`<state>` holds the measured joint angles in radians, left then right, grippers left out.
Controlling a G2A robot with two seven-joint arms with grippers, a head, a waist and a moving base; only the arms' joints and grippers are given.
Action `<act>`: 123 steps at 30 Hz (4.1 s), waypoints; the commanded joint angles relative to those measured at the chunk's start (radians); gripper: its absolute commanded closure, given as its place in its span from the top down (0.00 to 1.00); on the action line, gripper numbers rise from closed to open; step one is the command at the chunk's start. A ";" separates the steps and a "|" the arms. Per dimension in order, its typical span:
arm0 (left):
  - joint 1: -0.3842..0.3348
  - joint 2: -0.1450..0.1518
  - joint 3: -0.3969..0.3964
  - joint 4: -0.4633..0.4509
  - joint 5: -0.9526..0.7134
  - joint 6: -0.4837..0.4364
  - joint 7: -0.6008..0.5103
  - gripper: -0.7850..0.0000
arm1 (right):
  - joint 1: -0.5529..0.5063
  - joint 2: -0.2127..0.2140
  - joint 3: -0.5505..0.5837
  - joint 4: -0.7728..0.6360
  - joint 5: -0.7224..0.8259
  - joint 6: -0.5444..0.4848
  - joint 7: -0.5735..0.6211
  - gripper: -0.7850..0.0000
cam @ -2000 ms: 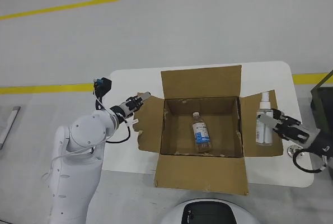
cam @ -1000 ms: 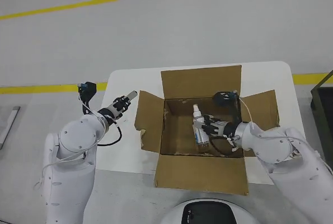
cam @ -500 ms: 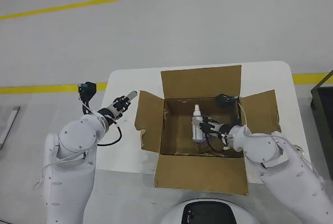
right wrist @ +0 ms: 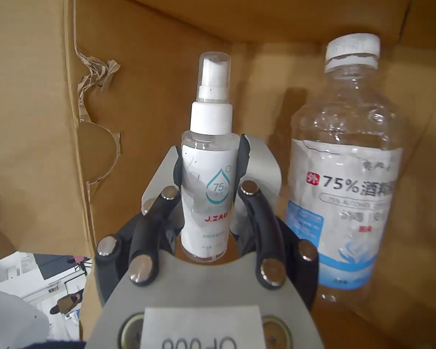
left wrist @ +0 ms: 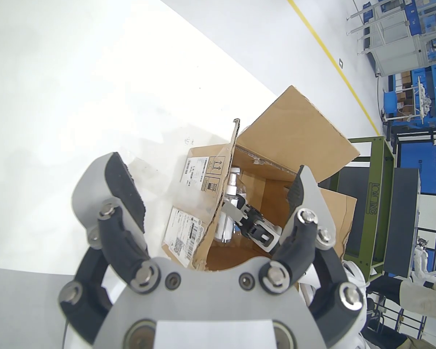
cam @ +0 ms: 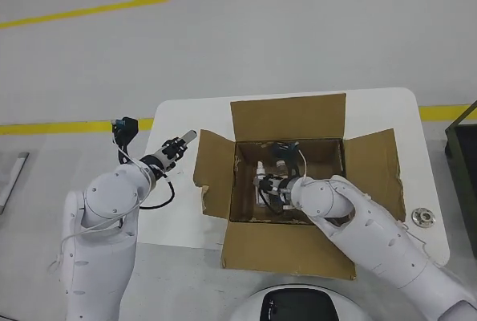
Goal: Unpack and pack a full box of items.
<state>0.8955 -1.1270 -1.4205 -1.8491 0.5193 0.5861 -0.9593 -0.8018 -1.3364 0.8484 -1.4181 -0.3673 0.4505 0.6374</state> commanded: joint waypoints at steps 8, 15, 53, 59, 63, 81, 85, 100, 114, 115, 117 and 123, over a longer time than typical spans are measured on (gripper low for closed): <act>0.000 0.000 0.000 0.000 0.000 0.000 0.000 1.00 | -0.012 0.000 0.028 0.000 0.001 -0.028 0.012 0.64; 0.000 0.000 0.000 0.000 0.000 0.000 0.000 1.00 | -0.096 0.037 0.147 -0.123 -0.056 -0.022 0.040 0.49; 0.000 0.000 0.000 0.000 0.000 0.000 0.000 1.00 | -0.062 0.046 0.150 -0.038 -0.113 -0.049 0.207 0.00; 0.000 0.000 0.000 0.000 0.000 0.000 0.000 1.00 | -0.179 0.078 0.305 -0.288 -0.118 -0.043 0.168 0.00; 0.000 0.000 0.000 0.000 0.000 0.000 0.000 1.00 | -0.327 0.113 0.509 -0.562 -0.183 -0.031 0.150 0.00; 0.000 0.000 0.000 0.000 0.000 0.000 0.000 1.00 | -0.928 0.163 1.202 -0.932 -0.455 -0.059 0.354 0.00; 0.000 0.000 0.000 0.000 0.000 0.000 0.000 1.00 | -1.003 0.167 1.222 -0.932 -0.527 -0.074 0.450 0.00; 0.000 0.000 0.000 0.000 0.000 0.000 0.000 1.00 | -0.973 0.180 1.089 -0.819 -0.681 -0.113 0.597 0.00; 0.000 0.000 0.000 0.000 0.000 0.000 0.000 1.00 | -0.842 0.192 1.014 -0.729 -0.753 -0.198 0.604 0.00; 0.000 0.000 0.000 0.000 0.000 0.000 0.000 1.00 | -0.812 0.195 1.010 -0.722 -0.777 -0.209 0.615 0.00; 0.000 0.000 0.000 0.000 0.000 0.000 0.000 1.00 | -0.757 0.201 0.991 -0.695 -0.811 -0.246 0.664 0.00; 0.000 0.000 0.000 0.000 0.000 0.000 0.000 1.00 | -0.603 0.218 0.930 -0.583 -0.885 -0.357 0.838 0.00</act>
<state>0.8955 -1.1270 -1.4205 -1.8491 0.5193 0.5861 -0.9593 -1.4251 -1.1210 1.7904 -2.0162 -1.2338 0.1180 1.4426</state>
